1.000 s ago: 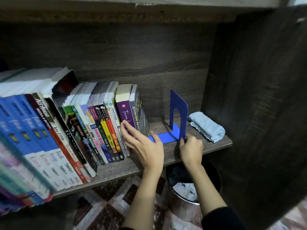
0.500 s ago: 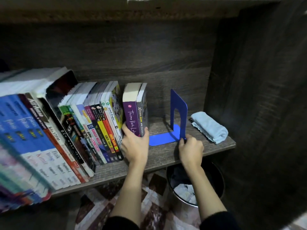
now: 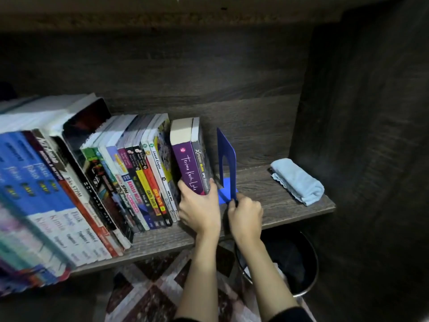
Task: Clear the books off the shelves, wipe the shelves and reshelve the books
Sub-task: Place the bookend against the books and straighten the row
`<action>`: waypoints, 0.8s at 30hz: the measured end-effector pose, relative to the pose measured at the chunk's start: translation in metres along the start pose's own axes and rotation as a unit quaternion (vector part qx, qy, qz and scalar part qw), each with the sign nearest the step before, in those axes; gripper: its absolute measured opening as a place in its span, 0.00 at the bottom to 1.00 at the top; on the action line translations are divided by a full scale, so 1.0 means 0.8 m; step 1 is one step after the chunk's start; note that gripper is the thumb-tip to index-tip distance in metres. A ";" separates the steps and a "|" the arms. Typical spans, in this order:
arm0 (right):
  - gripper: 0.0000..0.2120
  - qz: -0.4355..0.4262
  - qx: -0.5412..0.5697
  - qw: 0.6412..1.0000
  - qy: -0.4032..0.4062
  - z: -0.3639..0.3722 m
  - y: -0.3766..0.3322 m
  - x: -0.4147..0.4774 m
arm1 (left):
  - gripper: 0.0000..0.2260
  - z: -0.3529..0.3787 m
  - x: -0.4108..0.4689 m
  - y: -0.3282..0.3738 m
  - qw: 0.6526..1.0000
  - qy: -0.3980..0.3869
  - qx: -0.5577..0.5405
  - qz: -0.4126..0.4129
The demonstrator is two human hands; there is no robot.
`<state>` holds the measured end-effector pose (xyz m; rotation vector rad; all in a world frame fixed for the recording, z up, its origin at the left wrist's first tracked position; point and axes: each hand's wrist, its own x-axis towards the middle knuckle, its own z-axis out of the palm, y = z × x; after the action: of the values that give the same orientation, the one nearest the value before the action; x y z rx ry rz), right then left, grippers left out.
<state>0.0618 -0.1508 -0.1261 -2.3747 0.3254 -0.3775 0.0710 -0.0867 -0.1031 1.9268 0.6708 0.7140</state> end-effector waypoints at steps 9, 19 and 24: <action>0.15 -0.022 0.045 0.998 -0.033 0.001 0.019 0.009 | 0.26 0.022 -0.022 0.013 0.997 -0.066 0.026 0.023; 0.11 -0.080 0.031 0.993 -0.079 -0.011 0.034 0.028 | 0.32 -0.007 0.008 -0.004 0.965 -0.231 -0.010 0.121; 0.12 -0.087 0.051 0.989 -0.108 -0.013 0.042 0.035 | 0.28 -0.003 0.030 -0.030 0.943 -0.298 -0.100 0.109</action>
<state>0.0799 -0.1909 -0.1364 -2.3235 -0.0014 -0.2073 0.0816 -0.0589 -0.1187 1.9026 0.0079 0.2780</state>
